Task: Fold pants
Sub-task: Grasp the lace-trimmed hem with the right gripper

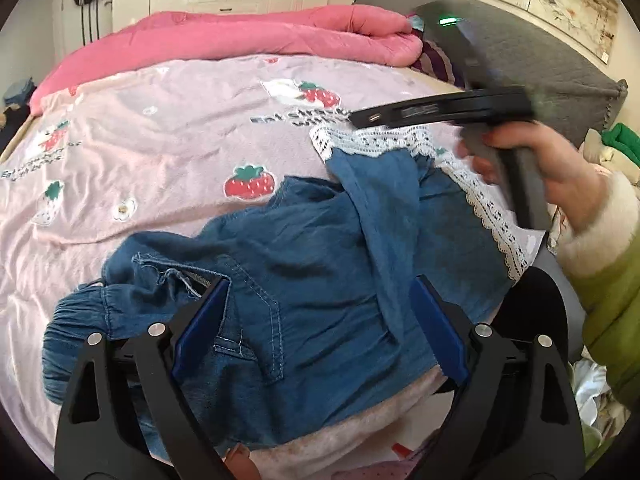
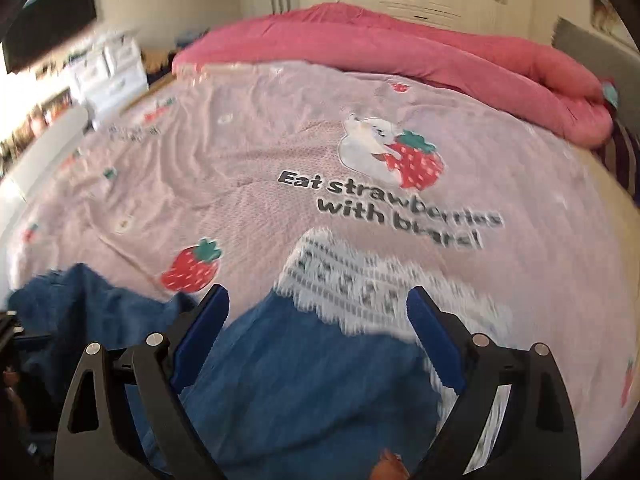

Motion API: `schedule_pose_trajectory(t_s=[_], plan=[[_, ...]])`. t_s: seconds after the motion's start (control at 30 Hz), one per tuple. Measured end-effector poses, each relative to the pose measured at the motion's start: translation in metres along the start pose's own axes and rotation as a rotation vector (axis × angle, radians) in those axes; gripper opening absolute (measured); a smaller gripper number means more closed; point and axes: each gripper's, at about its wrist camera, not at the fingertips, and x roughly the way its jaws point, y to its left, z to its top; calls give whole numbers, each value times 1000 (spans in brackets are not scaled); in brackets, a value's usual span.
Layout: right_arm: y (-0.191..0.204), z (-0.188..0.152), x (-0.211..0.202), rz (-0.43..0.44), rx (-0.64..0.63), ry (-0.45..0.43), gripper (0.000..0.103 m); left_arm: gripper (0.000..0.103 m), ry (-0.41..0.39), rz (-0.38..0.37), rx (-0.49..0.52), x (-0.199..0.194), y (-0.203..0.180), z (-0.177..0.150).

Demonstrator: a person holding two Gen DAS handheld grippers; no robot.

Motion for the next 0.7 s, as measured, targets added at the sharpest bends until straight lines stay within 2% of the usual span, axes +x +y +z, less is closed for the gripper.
schedule_pose_trajectory(t_s=[0.1, 0.2, 0.3, 0.33, 0.37, 0.4, 0.47, 0.57, 0.63, 0.7], plan=[[2, 13, 25, -23, -12, 50, 90, 84, -8, 68, -47, -11, 25, -6], [6, 19, 45, -24, -42, 95, 90, 84, -10, 177, -95, -29, 54, -15], [9, 22, 63, -70, -66, 148, 85, 84, -28, 203, -164, -51, 77, -17], [10, 23, 69, -72, -71, 167, 69, 84, -42, 196, -167, -57, 78, -14], [9, 22, 76, -68, -72, 192, 37, 84, -59, 186, -154, -62, 75, -8], [8, 20, 79, -46, -72, 206, 23, 84, -78, 173, -136, -66, 70, -3], [4, 20, 73, -20, -60, 179, 14, 84, -100, 108, -91, -66, 52, 7], [-8, 20, 46, 14, -5, 100, 13, 84, -87, -16, -30, -43, 19, 21], [-18, 19, 25, 25, 25, 49, 13, 84, -52, -69, 27, -17, -3, 23], [-32, 15, 0, 37, 64, 1, 13, 84, 22, -102, 66, 16, -24, 19]])
